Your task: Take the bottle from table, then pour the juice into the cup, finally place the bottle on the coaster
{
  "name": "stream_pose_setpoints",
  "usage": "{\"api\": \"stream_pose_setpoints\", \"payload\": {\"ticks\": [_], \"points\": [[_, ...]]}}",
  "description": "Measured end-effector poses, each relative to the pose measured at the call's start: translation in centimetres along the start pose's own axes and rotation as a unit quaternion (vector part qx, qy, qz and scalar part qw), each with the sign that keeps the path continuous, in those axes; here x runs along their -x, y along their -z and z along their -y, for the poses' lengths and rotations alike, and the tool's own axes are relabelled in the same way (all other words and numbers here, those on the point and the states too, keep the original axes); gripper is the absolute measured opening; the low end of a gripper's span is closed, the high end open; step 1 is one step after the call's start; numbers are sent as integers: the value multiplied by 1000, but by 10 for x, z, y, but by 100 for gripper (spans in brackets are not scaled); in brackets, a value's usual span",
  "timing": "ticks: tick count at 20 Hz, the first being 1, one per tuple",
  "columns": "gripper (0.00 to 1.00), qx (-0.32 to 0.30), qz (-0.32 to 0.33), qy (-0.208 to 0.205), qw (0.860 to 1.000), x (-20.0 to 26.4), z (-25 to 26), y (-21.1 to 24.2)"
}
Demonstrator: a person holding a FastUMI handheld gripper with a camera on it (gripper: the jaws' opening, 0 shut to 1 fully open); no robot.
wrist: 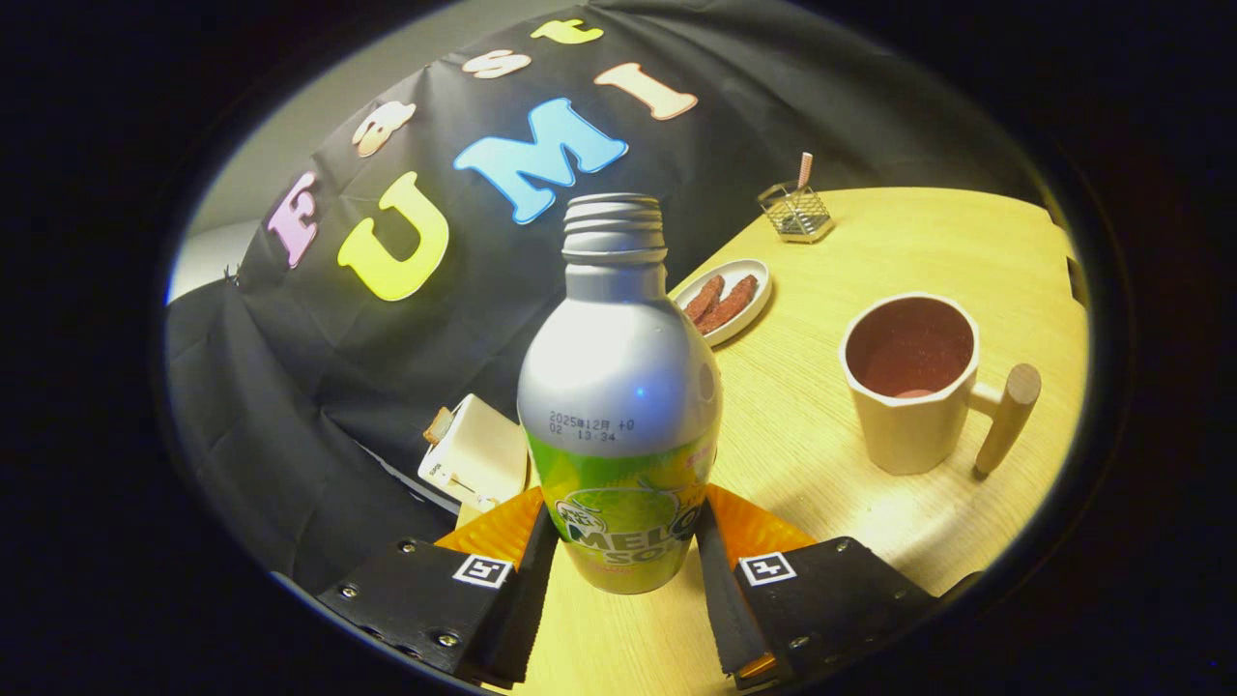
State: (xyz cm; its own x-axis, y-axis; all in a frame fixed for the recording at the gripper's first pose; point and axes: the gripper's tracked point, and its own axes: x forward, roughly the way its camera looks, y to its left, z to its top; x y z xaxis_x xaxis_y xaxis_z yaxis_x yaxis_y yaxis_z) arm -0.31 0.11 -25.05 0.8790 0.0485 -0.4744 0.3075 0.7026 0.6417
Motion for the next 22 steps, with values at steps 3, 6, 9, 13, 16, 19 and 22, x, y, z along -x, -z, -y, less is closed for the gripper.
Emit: {"api": "stream_pose_setpoints", "payload": {"ticks": [3,6,9,13,16,19,22], "points": [[70,-49,-3,-2,999,0,7,5],[71,-86,-11,-5,996,-3,9,8],[71,-113,-13,-5,993,-3,10,8],[71,-160,-17,-8,987,-3,13,9],[71,-192,-23,-10,981,-4,13,10],[71,-220,-27,-12,975,-7,14,10],[71,-251,-23,-17,967,-13,12,5]]}}
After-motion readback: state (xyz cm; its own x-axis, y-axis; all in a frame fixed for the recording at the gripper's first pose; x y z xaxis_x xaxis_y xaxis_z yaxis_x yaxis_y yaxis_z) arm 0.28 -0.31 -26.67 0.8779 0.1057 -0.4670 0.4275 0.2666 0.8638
